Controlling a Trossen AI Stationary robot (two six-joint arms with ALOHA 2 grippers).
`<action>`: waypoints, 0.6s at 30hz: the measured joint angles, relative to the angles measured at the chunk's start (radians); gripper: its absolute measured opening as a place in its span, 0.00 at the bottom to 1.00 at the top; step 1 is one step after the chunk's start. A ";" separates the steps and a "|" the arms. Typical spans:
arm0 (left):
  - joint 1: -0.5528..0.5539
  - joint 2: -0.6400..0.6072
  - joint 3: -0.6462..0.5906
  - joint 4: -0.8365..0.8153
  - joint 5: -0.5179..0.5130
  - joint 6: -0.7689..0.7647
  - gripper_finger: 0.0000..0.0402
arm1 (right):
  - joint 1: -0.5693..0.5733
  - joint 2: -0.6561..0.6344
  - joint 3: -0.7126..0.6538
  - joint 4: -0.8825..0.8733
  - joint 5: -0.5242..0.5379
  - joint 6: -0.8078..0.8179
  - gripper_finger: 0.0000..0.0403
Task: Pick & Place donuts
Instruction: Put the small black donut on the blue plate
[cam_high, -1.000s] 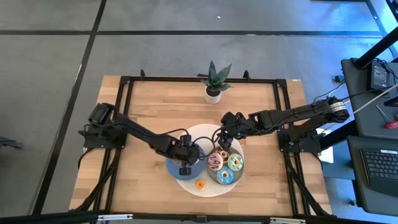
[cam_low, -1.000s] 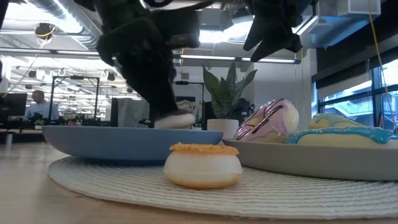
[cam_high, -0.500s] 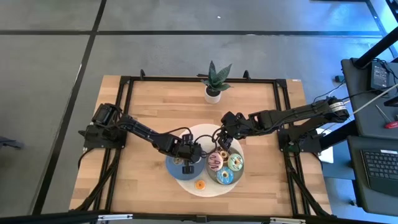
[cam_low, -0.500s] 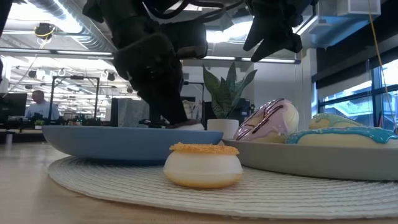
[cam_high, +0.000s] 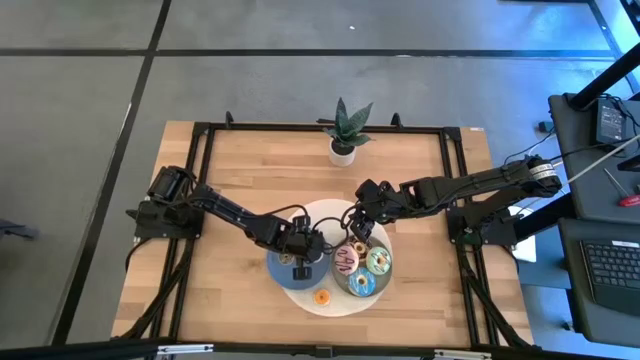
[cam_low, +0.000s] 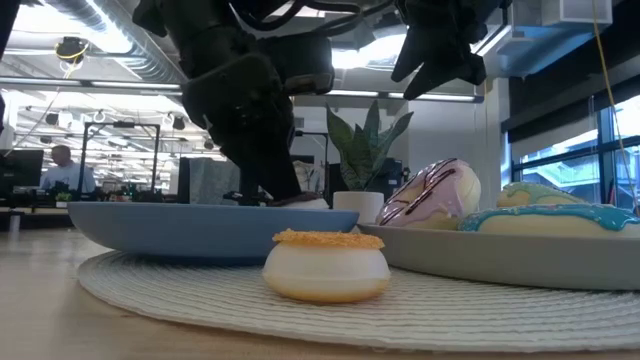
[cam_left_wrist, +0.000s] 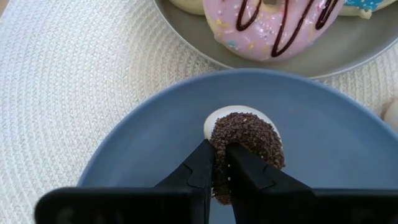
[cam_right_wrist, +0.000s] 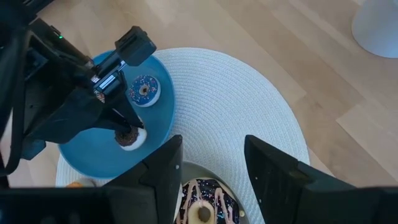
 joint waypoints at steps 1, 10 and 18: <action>-0.001 0.000 0.000 0.000 0.000 0.004 0.08 | 0.000 0.000 0.000 0.000 0.000 0.000 0.43; -0.001 0.000 0.000 -0.005 -0.016 0.007 0.14 | 0.000 0.000 0.000 0.000 0.000 -0.001 0.43; 0.000 0.000 0.000 -0.006 -0.008 0.007 0.23 | 0.000 0.000 0.000 0.000 0.000 -0.003 0.43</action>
